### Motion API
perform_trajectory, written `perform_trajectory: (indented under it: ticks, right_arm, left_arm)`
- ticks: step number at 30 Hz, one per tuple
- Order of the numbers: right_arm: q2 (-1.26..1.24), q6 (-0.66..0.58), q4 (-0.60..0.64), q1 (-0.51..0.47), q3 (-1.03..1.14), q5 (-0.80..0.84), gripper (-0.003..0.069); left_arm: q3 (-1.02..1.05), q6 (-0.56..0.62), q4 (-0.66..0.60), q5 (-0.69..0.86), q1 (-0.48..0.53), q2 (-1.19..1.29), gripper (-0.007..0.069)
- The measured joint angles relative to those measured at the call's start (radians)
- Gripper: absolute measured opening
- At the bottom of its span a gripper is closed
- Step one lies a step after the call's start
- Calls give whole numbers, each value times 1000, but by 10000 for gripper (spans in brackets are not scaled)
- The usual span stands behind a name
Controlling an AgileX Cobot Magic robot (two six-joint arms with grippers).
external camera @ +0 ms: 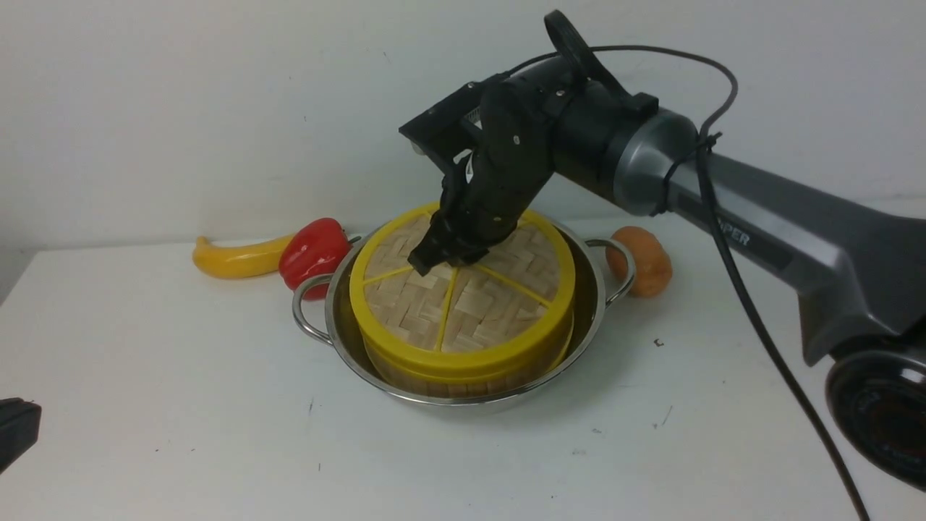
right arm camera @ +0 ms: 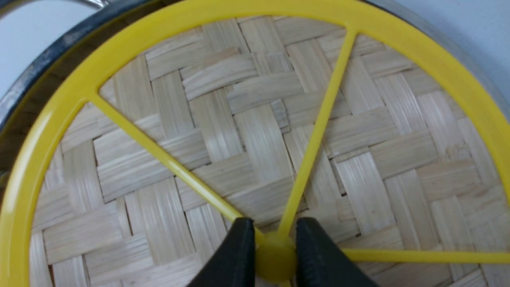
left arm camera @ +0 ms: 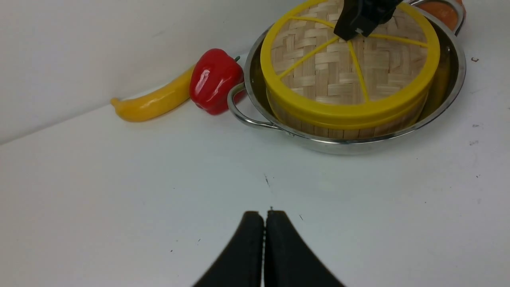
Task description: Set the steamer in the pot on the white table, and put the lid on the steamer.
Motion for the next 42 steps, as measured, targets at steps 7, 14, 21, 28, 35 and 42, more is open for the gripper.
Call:
perform_trajectory:
  ticks: [7, 14, 21, 28, 35, 42]
  right_arm:
    - [1, 19, -1, 0, 0, -3, 165]
    - [3, 66, -10, 0, 0, 21, 435]
    - [-108, 68, -44, 0, 9, 95, 619]
    - [-533, 101, -130, 0, 28, 138, 573]
    - [-1020, 165, -172, 0, 357, 142, 196]
    - [-1495, 245, -180, 0, 1056, -168, -6]
  left_arm:
    - [0, 0, 0, 0, 0, 0, 0]
    - [0, 0, 0, 0, 0, 0, 0]
    - [0, 0, 5, -1, 0, 0, 0]
    - [0, 0, 18, -76, 0, 0, 0]
    - [0, 1, 37, -154, 0, 0, 10]
    - [46, -17, 146, -174, 0, -132, 10]
